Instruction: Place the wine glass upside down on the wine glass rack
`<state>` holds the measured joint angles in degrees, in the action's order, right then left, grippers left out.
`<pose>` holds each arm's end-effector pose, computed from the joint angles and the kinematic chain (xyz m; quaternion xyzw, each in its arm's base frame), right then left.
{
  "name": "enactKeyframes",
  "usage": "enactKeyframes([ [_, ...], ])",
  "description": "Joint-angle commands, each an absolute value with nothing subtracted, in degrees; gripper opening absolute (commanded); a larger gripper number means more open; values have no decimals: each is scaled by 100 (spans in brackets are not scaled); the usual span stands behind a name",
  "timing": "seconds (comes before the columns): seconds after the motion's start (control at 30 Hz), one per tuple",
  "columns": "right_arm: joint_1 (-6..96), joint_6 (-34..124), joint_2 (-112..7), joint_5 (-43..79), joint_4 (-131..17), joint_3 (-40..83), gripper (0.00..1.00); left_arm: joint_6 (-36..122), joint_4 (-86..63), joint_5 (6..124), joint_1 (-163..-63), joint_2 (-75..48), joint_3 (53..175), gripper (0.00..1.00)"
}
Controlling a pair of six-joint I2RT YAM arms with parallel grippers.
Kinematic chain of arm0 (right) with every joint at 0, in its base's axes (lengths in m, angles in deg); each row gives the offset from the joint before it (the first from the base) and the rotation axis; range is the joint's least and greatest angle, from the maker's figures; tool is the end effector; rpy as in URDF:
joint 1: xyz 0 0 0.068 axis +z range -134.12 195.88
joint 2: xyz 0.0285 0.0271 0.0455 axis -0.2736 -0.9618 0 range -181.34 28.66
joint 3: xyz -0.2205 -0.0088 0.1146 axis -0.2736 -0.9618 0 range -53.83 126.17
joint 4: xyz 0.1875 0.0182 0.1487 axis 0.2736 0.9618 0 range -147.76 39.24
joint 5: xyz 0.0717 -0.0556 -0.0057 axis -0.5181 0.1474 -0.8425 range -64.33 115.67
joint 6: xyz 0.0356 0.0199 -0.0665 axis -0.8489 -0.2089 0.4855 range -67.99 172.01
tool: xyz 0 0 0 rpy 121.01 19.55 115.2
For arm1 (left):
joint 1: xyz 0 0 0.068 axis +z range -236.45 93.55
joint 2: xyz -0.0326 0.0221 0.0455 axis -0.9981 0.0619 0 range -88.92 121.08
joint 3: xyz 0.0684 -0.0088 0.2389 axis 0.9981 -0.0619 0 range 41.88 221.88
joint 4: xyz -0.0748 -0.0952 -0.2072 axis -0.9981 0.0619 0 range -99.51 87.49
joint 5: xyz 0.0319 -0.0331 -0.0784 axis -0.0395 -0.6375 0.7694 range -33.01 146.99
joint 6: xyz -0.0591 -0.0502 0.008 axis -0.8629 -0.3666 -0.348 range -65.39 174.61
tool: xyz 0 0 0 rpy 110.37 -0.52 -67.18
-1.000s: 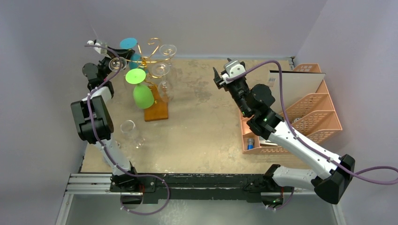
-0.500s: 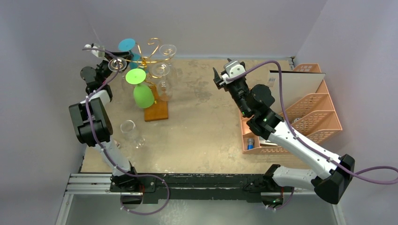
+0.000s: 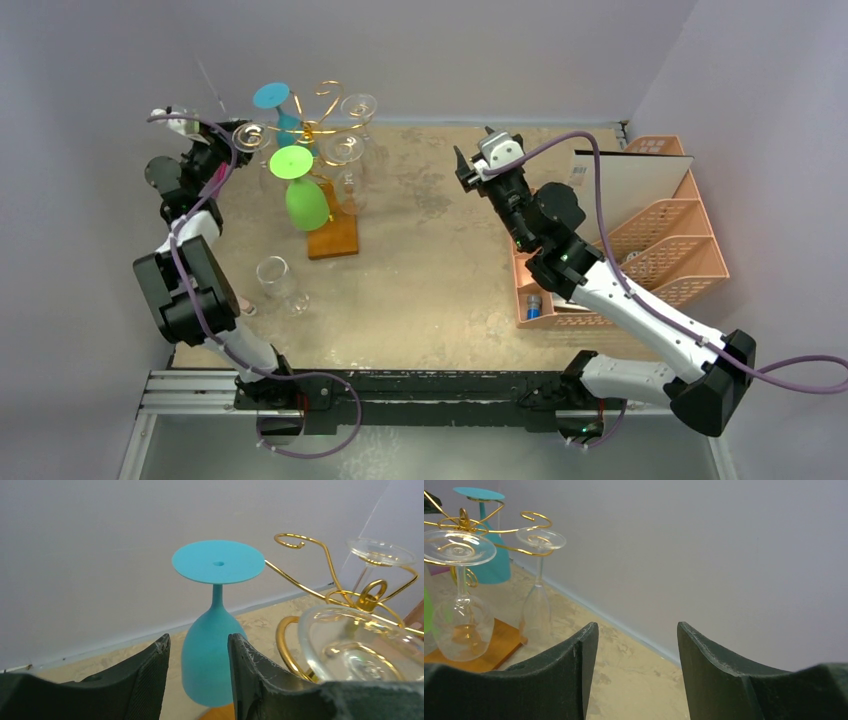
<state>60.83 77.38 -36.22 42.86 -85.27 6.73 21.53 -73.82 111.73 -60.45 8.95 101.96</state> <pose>0.2057 0.1775 0.4272 -0.2115 0.5169 0.0593 0.8274 0.3523 0.1113 0.3118 0.1100 0.5991 -0.2880 0.7389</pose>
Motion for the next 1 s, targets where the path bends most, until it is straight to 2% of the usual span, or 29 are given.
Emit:
enactKeyframes([
  [0.0, 6061, 7552, -3446, 4330, -8897, 574, 62, 3320, -6059, 10761, -6000, 16, 9952, 45],
  [0.1, 6062, 7430, -3404, 4328, -8915, 524, 63, 4055, -4247, 10037, -6000, -557, 10036, 45],
  [0.27, 6062, 7136, -3333, 4310, -8703, 538, 64, 4614, -2365, 8540, -5999, -1388, 10024, 46],
  [0.43, 6061, 6757, -3270, 4207, -8360, 571, 65, 4474, -371, 6393, -6000, -1894, 10359, 51],
  [0.53, 6065, 6504, -3239, 4187, -8126, 604, 65, 4160, 801, 5749, -5997, -2016, 10689, 53],
  [0.63, 6061, 6262, -3233, 4190, -7768, 706, 66, 3634, 2116, 5547, -5995, -2043, 11180, 60],
  [0.77, 6061, 5772, -3250, 4501, -7175, 934, 67, 3349, 3415, 5936, -5999, -2287, 11482, 68],
  [0.97, 6062, 5274, -3225, 4720, -6534, 1033, 67, 3080, 4841, 5894, -6000, -2938, 11459, 70],
])
